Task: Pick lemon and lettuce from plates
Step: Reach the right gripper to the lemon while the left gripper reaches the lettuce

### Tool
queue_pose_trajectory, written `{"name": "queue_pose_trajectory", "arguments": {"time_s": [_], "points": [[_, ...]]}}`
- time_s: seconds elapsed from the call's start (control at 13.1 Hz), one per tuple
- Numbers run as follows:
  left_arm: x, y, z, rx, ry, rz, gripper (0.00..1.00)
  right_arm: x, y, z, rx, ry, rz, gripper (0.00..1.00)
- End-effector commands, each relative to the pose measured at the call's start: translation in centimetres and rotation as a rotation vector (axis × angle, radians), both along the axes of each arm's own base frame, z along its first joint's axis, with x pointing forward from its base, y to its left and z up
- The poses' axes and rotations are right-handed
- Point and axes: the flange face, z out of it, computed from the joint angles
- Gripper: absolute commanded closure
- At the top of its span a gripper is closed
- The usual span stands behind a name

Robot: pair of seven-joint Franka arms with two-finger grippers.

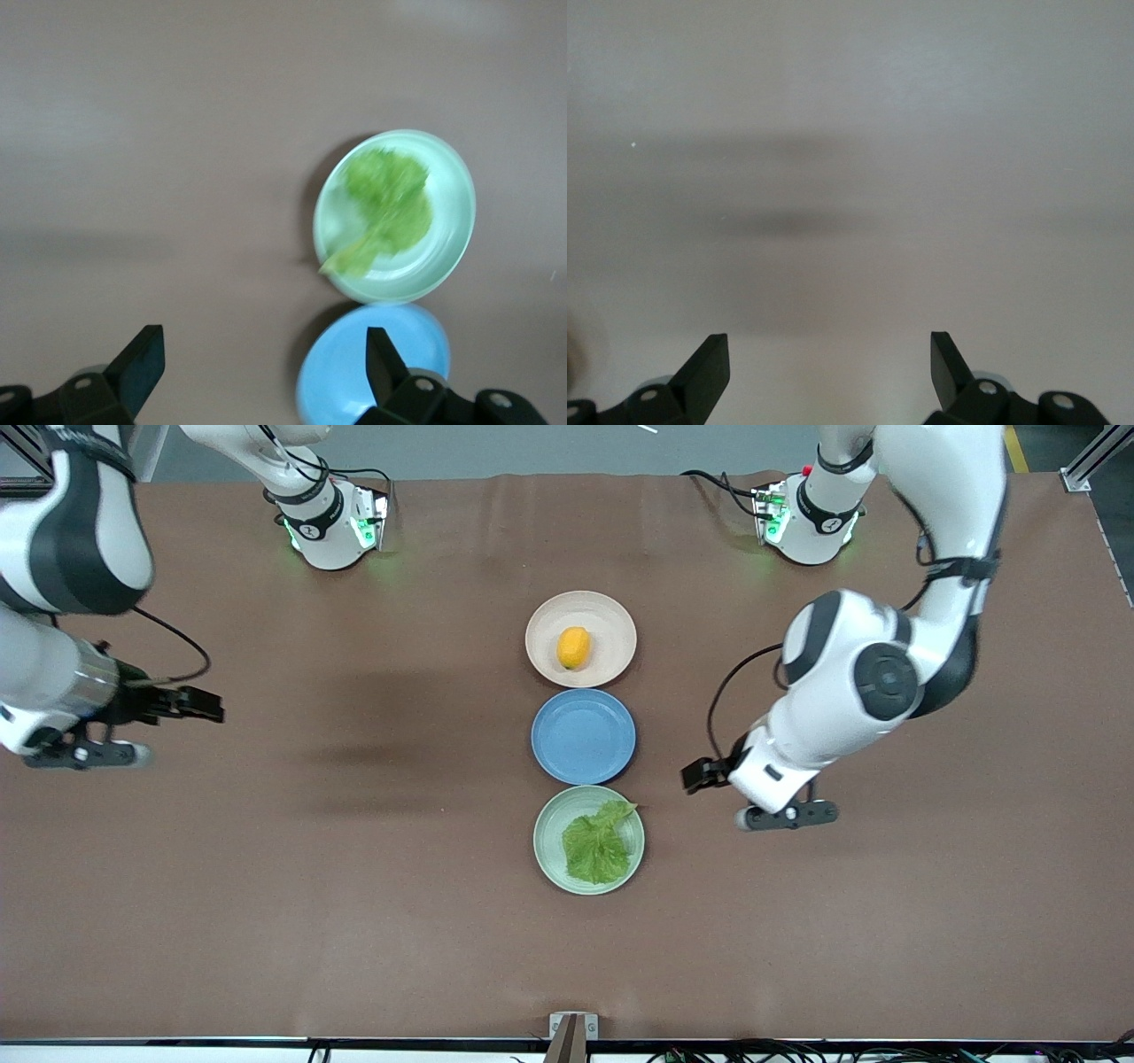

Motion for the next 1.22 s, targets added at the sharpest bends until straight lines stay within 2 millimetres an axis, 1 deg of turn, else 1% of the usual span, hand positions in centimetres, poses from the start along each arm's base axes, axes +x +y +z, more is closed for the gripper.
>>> {"name": "queue_pose_trajectory", "arguments": {"time_s": [0.0, 0.08, 0.15, 0.23, 0.31, 0.38, 0.53, 0.61, 0.69, 0.76, 0.84, 0.99, 1.07, 1.14], "points": [[1.9, -3.2, -3.8, -0.051, -0.018, 0.19, 0.0, -1.9, 6.9, 0.6, 0.045, 0.048, -0.131, 0.0], [2.6, -4.5, -5.0, -0.072, -0.027, 0.25, 0.0, -3.2, 10.1, 0.5, 0.045, 0.058, -0.155, 0.0], [3.1, -5.8, -6.5, -0.089, -0.043, 0.274, 0.0, -4.3, 13.4, 0.4, 0.031, 0.063, -0.193, 0.0], [2.9, -7.0, -8.6, -0.094, -0.058, 0.266, 0.0, -5.9, 17.1, 0.2, 0.016, 0.047, -0.228, 0.0], [2.8, -7.6, -10.2, -0.1, -0.075, 0.265, 0.0, -7.7, 20.3, -0.3, 0.006, 0.027, -0.266, 0.0], [2.7, -8.0, -11.7, -0.102, -0.082, 0.267, 0.0, -10.0, 23.9, -1.3, 0.001, 0.0, -0.295, 0.0], [2.1, -9.1, -14.0, -0.103, -0.088, 0.26, 0.0, -14.3, 30.6, -3.5, -0.001, -0.037, -0.352, 0.0], [2.1, -9.1, -14.8, -0.107, -0.099, 0.265, 0.0, -17.2, 34.2, -5.2, 0.005, -0.065, -0.377, 0.0], [1.6, -9.8, -15.5, -0.112, -0.106, 0.259, 0.02, -19.5, 36.4, -6.9, 0.02, -0.088, -0.394, 0.0], [1.3, -10.3, -15.5, -0.114, -0.104, 0.256, 0.07, -21.6, 38.8, -8.1, 0.033, -0.106, -0.392, 0.0], [1.3, -10.3, -15.5, -0.114, -0.102, 0.262, 0.15, -22.7, 40.5, -9.9, 0.022, -0.106, -0.399, 0.0], [0.9, -10.6, -16.8, -0.105, -0.085, 0.27, 0.24, -25.1, 43.9, -13.5, 0.015, -0.134, -0.41, 0.0], [0.8, -10.7, -17.4, -0.101, -0.079, 0.268, 0.28, -25.8, 45.1, -15.6, 0.007, -0.154, -0.432, 0.0], [0.5, -11.0, -17.5, -0.099, -0.078, 0.261, 0.34, -26.5, 46.1, -17.8, -0.009, -0.177, -0.444, 0.0]]}}
